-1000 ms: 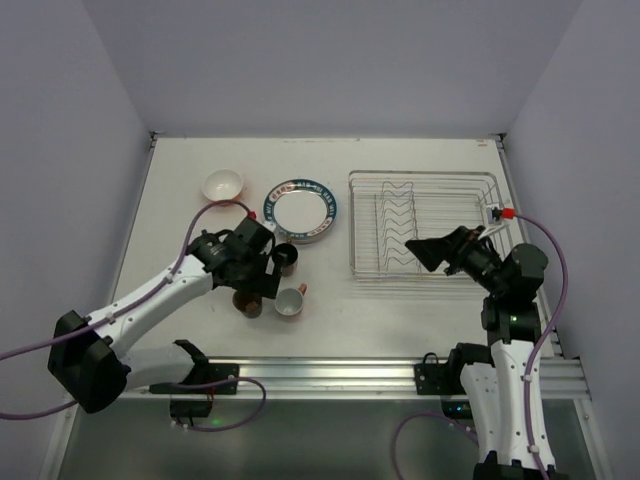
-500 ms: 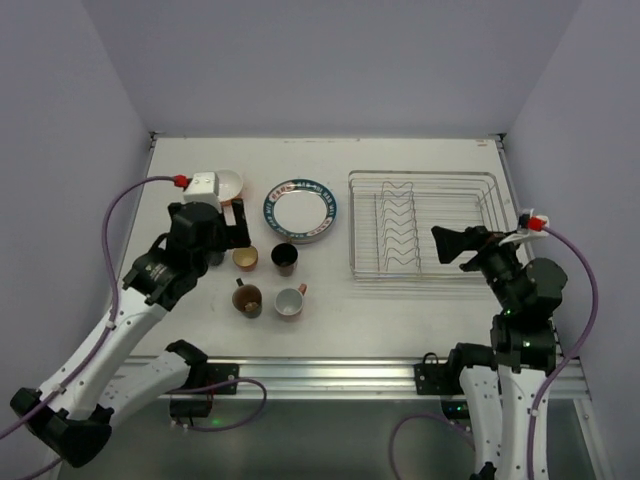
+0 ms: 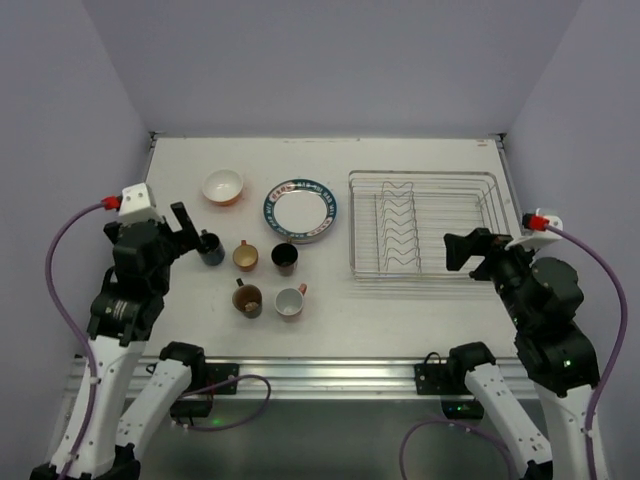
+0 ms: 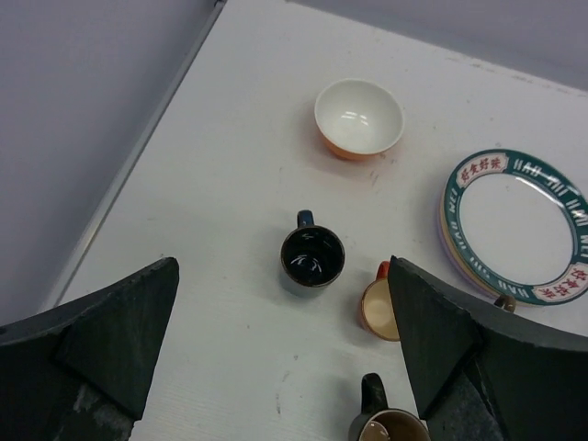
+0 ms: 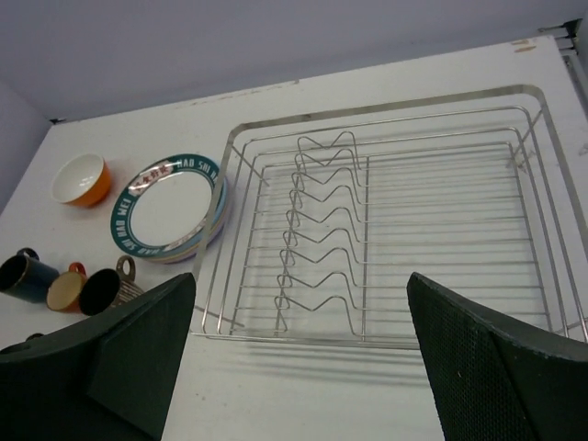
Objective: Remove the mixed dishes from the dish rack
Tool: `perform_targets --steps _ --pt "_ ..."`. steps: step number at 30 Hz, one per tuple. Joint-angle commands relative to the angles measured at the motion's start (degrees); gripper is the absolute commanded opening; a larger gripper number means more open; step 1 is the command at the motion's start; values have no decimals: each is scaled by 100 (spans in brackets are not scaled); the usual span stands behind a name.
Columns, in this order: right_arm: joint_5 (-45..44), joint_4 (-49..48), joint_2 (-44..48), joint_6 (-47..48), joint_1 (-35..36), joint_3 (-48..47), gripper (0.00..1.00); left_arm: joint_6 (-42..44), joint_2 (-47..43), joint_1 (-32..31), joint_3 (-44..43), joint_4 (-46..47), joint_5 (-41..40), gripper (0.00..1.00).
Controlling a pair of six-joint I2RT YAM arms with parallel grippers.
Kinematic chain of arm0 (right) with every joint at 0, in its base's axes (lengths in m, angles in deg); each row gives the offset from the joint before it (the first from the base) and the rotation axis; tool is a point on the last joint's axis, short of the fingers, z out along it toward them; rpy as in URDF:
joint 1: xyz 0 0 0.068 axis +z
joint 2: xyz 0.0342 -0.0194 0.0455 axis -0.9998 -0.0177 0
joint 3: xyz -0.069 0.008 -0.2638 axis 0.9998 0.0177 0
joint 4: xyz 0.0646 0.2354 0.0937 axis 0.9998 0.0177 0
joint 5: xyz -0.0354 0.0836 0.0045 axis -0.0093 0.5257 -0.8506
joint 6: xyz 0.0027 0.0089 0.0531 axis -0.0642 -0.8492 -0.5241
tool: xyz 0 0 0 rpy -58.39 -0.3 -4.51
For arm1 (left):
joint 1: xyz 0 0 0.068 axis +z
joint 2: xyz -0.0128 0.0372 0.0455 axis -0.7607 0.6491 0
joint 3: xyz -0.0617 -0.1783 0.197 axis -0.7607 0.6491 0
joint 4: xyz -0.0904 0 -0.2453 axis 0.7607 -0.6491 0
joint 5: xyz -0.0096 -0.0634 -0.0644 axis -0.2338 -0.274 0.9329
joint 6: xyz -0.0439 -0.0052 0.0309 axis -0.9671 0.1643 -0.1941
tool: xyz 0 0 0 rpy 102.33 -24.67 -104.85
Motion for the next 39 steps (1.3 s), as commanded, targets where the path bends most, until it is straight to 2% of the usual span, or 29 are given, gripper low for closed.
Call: perform_targets --steps 1,6,11,16,21,39 --pt "-483 535 414 141 107 -337 99 484 -1003 -27 -91 -170 126 100" --pt "-535 958 529 264 107 -539 99 609 -1595 -53 -486 -837 67 100" --pt "-913 1283 740 492 107 -592 99 670 -1999 -62 -557 -979 514 100" --pt "-914 1301 1144 721 107 -460 99 784 -2219 -62 -680 -1102 874 100" --pt "-852 1283 1382 800 107 -530 99 828 -2272 -62 -829 -1242 981 100" --pt "-887 1143 1347 660 107 -416 99 846 -2202 -62 -873 -1286 1113 100"
